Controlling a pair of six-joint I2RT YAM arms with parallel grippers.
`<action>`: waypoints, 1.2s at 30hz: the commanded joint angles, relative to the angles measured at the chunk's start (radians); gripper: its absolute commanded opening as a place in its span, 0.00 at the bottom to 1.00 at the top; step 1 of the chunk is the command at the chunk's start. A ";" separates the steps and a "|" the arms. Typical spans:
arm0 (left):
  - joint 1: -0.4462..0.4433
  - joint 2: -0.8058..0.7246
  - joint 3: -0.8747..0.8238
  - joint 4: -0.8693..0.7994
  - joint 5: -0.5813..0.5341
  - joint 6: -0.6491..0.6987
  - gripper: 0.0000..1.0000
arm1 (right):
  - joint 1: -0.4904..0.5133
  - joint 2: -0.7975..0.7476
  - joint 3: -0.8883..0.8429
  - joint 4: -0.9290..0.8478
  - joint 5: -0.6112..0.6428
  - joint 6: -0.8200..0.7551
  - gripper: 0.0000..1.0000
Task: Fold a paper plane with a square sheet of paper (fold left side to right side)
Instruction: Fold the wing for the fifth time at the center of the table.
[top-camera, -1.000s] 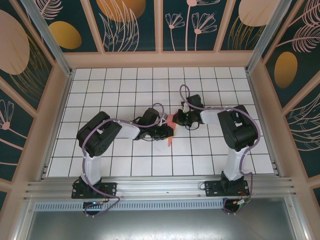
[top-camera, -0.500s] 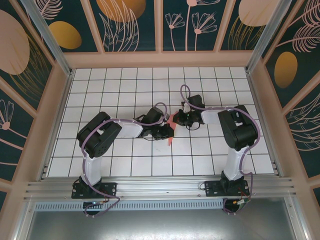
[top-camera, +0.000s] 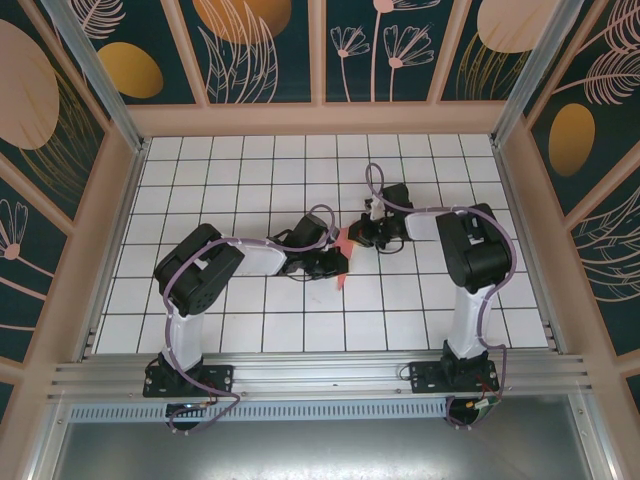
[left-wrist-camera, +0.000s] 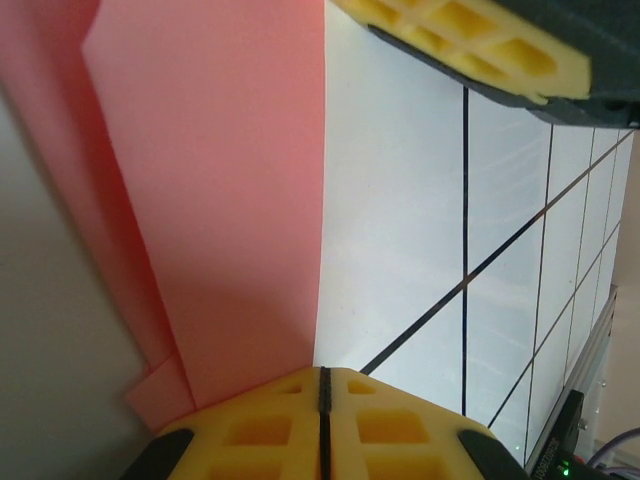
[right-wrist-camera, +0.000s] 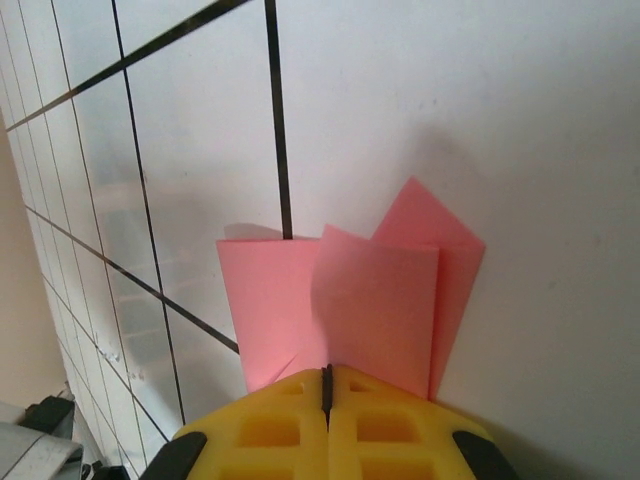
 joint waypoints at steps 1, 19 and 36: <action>-0.012 0.063 -0.030 -0.134 -0.064 0.018 0.12 | -0.065 0.060 0.048 0.039 0.159 -0.044 0.00; -0.013 0.056 -0.030 -0.124 -0.072 0.017 0.10 | -0.093 -0.121 0.014 0.081 0.118 -0.075 0.00; -0.014 0.044 -0.030 -0.125 -0.081 0.019 0.10 | 0.065 -0.203 -0.268 0.244 -0.066 0.081 0.00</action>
